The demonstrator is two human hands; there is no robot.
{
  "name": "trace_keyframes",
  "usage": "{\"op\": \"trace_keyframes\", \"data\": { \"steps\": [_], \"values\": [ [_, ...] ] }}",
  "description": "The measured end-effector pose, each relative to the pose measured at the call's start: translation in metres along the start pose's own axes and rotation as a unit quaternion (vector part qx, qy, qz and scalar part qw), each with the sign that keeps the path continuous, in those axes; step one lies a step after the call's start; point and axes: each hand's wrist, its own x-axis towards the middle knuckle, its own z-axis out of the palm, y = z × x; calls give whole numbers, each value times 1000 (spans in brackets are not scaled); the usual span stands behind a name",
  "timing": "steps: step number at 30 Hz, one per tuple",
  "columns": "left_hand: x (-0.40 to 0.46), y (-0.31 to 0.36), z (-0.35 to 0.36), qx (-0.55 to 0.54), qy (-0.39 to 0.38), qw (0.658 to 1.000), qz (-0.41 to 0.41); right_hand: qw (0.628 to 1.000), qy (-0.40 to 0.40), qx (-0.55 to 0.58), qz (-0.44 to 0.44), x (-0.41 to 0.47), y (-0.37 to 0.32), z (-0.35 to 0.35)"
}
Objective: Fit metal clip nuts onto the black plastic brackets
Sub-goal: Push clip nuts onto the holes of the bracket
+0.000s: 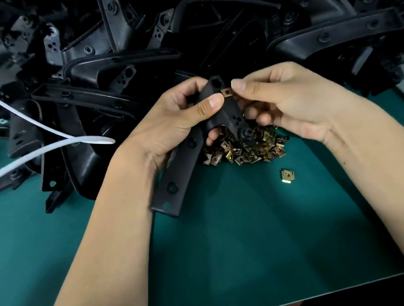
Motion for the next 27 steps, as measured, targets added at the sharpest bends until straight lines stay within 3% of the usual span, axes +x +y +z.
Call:
{"op": "trace_keyframes", "data": {
  "steps": [13, 19, 23, 25, 27],
  "values": [
    [-2, -1, -1, 23, -21, 999, -15, 999, -47, -13, -24, 0, 2, -1],
    [-1, 1, -2, 47, 21, 999, -6, 995, 9, -76, -57, 2, 5, 2],
    [5, -1, -2, 6, 85, 996, 2, 995, 50, -77, -51, 2, 4, -3],
    [7, -1, -7, -37, 111, 993, 15, 977, 85, -182, -76, 2, 4, -8],
    [5, 0, -16, -68, 126, 989, 28, 921, 72, -361, -127, 3, 4, -12]
  ]
}}
